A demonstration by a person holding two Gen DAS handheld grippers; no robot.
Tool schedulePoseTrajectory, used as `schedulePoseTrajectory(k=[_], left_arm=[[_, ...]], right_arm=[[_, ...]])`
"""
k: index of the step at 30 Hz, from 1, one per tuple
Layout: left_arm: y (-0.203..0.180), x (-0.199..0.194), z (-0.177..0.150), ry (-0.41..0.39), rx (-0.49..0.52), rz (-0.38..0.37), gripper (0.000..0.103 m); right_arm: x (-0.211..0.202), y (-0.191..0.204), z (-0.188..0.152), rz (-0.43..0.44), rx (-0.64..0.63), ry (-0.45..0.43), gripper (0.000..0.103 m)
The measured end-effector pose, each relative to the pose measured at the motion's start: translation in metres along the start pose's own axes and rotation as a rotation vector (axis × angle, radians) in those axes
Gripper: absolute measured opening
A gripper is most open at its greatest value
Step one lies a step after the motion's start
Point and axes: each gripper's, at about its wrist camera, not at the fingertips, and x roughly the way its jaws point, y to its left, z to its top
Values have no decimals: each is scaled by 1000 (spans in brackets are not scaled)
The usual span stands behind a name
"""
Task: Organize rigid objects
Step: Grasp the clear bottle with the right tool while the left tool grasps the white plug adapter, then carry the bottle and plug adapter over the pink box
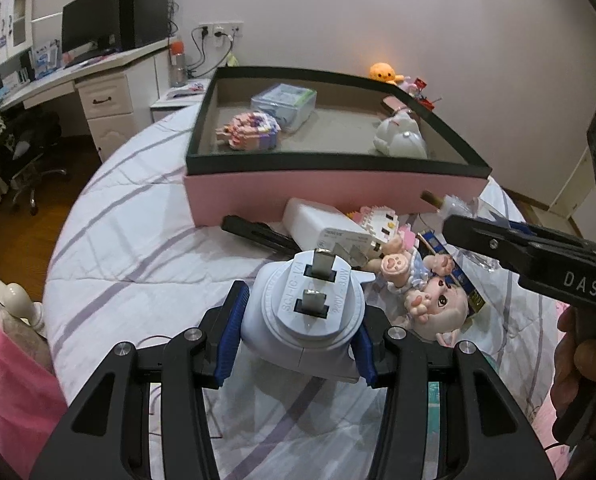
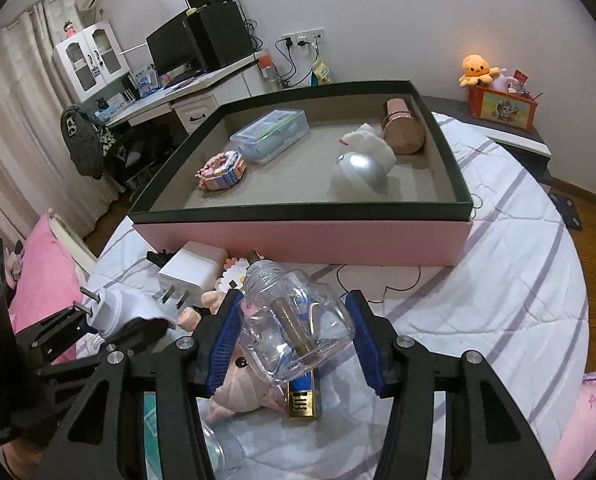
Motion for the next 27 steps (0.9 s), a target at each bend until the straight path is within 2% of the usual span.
schedulePoseTrajectory(k=[12, 21, 27], left_arm=[[2, -29, 20, -71, -2, 10, 48], [7, -33, 88, -187, 15, 27, 48], [11, -9, 127, -197, 16, 12, 48]], right_arm=[[-18, 9, 11, 7, -12, -47, 54], [-35, 8, 65, -33, -61, -146, 54], [-20, 3, 105, -52, -74, -163, 54]])
